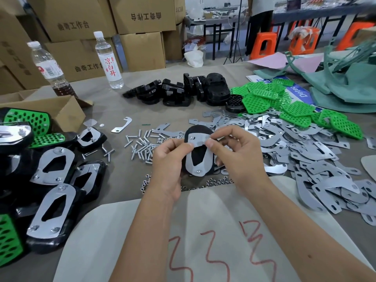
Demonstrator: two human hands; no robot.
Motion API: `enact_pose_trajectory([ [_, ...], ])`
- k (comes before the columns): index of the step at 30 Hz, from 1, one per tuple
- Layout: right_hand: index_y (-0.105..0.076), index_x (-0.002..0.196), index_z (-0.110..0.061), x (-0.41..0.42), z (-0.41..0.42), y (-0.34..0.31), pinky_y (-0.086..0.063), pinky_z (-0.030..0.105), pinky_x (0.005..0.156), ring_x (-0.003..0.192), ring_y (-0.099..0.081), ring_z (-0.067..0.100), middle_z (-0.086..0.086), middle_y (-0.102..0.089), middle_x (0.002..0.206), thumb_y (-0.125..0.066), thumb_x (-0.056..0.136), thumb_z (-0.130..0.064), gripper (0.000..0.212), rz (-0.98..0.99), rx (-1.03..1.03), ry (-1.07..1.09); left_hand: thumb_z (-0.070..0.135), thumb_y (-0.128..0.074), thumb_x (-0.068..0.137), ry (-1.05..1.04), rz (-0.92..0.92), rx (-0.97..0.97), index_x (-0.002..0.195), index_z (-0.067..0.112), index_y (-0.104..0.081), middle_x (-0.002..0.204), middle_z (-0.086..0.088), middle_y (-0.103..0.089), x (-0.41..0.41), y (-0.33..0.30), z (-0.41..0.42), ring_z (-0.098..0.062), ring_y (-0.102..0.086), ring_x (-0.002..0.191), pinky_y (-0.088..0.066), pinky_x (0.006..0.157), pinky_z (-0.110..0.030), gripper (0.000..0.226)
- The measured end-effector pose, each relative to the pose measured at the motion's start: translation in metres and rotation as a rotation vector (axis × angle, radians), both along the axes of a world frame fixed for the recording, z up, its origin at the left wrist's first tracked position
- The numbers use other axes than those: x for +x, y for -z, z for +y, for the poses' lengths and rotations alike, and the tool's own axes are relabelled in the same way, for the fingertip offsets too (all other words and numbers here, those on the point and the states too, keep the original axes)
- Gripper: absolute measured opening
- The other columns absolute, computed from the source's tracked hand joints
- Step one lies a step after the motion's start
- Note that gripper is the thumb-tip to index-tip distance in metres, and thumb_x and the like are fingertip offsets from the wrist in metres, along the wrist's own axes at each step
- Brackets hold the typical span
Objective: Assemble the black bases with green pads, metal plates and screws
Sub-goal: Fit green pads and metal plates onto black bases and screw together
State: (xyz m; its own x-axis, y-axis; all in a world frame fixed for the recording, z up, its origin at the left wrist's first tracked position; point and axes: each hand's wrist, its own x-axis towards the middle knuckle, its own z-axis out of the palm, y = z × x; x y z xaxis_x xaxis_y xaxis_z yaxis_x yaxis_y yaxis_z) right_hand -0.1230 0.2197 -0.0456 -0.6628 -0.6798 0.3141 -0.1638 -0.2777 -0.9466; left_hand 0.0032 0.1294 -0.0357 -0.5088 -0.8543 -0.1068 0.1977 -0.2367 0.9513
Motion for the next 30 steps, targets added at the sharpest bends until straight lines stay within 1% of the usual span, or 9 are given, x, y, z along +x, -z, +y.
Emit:
enact_pose_trajectory([
  [4,-0.076,0.113,-0.034,0.001,0.0,0.0,-0.056,0.036,0.072,0.073,-0.057,0.015,-0.004,-0.068,0.102,-0.083,0.081,-0.019,0.036,0.042,0.042,-0.089,0.007,-0.07,0.091,-0.02,0.029,0.047,0.074,0.018,-0.064,0.077,-0.005,-0.071,0.001,0.0,-0.002,-0.021,-0.067,0.067,-0.055,0.059,-0.033,0.022],
  [6,-0.078,0.113,-0.037,0.002,-0.002,0.0,-0.057,0.042,0.079,0.077,-0.057,0.014,-0.002,-0.067,0.105,-0.085,0.082,-0.015,0.039,0.06,0.065,-0.1,0.006,-0.07,0.091,-0.044,0.047,0.071,0.081,0.015,-0.064,0.077,-0.005,-0.072,0.002,0.0,-0.003,-0.02,-0.069,0.066,-0.056,0.059,-0.033,0.014],
  [9,-0.079,0.095,-0.03,0.001,-0.002,-0.001,-0.051,0.035,0.074,0.074,-0.057,0.015,0.008,-0.068,0.1,-0.085,0.081,-0.005,0.029,0.041,0.031,-0.055,0.001,-0.069,0.091,-0.073,0.058,0.08,0.081,0.012,-0.063,0.074,-0.005,-0.071,-0.003,0.001,0.0,-0.02,-0.068,0.065,-0.057,0.061,-0.033,0.016],
  [12,-0.071,0.076,-0.025,-0.002,-0.001,0.001,-0.051,0.03,0.067,0.07,-0.058,0.014,-0.006,-0.07,0.088,-0.086,0.079,-0.007,0.024,0.027,0.007,0.018,0.002,-0.07,0.091,-0.143,0.072,0.133,0.078,0.012,-0.059,0.071,-0.006,-0.069,-0.007,0.002,-0.001,-0.022,-0.067,0.063,-0.056,0.058,-0.032,0.02],
  [15,-0.067,0.095,-0.024,-0.001,-0.002,0.004,-0.051,0.027,0.054,0.057,-0.058,0.015,-0.004,-0.071,0.09,-0.08,0.083,-0.031,0.019,-0.04,0.09,-0.007,0.004,-0.07,0.093,-0.163,0.113,0.187,0.094,0.003,-0.064,0.076,-0.01,-0.071,-0.007,0.001,-0.004,-0.022,-0.068,0.061,-0.057,0.052,-0.03,0.006],
  [17,-0.067,0.107,-0.027,0.0,-0.003,0.005,-0.051,0.025,0.051,0.053,-0.058,0.015,-0.003,-0.072,0.102,-0.077,0.088,-0.037,0.024,-0.091,0.158,-0.06,0.007,-0.068,0.095,-0.129,0.12,0.221,0.116,-0.005,-0.065,0.09,-0.016,-0.073,-0.006,-0.001,-0.001,-0.024,-0.071,0.067,-0.058,0.056,-0.034,0.024],
  [23,-0.069,0.104,-0.02,-0.004,-0.004,0.006,-0.049,0.024,0.05,0.054,-0.057,0.016,0.004,-0.076,0.093,-0.08,0.09,-0.023,0.018,-0.193,0.221,-0.175,0.012,-0.07,0.096,-0.111,0.098,0.236,0.113,-0.003,-0.066,0.089,-0.02,-0.074,-0.007,0.0,0.003,-0.03,-0.072,0.07,-0.062,0.061,-0.041,0.023],
  [27,-0.069,0.109,-0.022,-0.006,-0.001,0.005,-0.047,0.024,0.054,0.053,-0.055,0.011,0.003,-0.078,0.088,-0.078,0.09,-0.023,0.021,-0.18,0.205,-0.182,0.021,-0.08,0.09,-0.199,-0.11,0.021,0.089,0.006,-0.065,0.089,-0.009,-0.076,-0.008,0.006,0.002,-0.03,-0.072,0.079,-0.064,0.08,-0.049,0.02],
  [30,-0.071,0.11,-0.026,-0.004,-0.001,0.003,-0.055,0.028,0.062,0.069,-0.07,0.01,-0.002,-0.079,0.091,-0.081,0.089,-0.019,0.024,-0.017,0.208,-0.06,0.027,-0.085,0.083,-0.377,-0.244,-0.237,0.097,0.021,-0.06,0.096,0.002,-0.072,-0.006,0.004,0.004,-0.02,-0.072,0.084,-0.062,0.08,-0.053,0.029],
])
